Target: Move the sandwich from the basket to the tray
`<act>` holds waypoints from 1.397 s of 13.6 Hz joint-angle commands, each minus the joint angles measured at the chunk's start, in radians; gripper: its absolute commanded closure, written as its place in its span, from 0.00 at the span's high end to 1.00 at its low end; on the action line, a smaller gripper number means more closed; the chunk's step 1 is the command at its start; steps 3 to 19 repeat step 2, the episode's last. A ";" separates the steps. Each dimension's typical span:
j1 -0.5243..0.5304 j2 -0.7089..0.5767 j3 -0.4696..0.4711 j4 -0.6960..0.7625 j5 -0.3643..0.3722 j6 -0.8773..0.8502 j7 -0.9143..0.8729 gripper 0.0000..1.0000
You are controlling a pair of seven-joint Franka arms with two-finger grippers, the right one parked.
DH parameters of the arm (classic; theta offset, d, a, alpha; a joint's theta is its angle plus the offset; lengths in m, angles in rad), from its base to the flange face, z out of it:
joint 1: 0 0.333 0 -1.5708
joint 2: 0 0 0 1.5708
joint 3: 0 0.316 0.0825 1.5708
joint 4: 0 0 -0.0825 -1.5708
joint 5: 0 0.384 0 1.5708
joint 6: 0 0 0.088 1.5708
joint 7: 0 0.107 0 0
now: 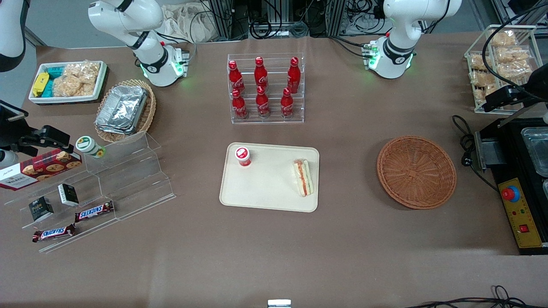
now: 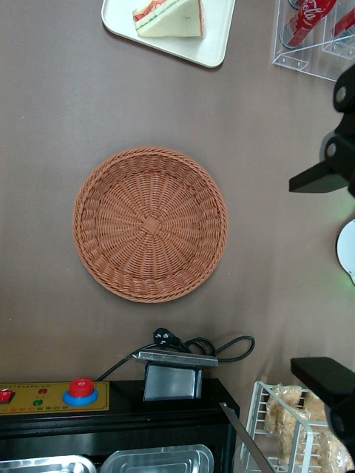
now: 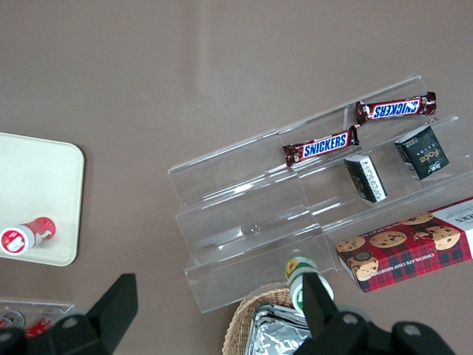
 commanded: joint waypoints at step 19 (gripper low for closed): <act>-0.003 -0.011 0.002 -0.011 0.011 0.007 0.015 1.00</act>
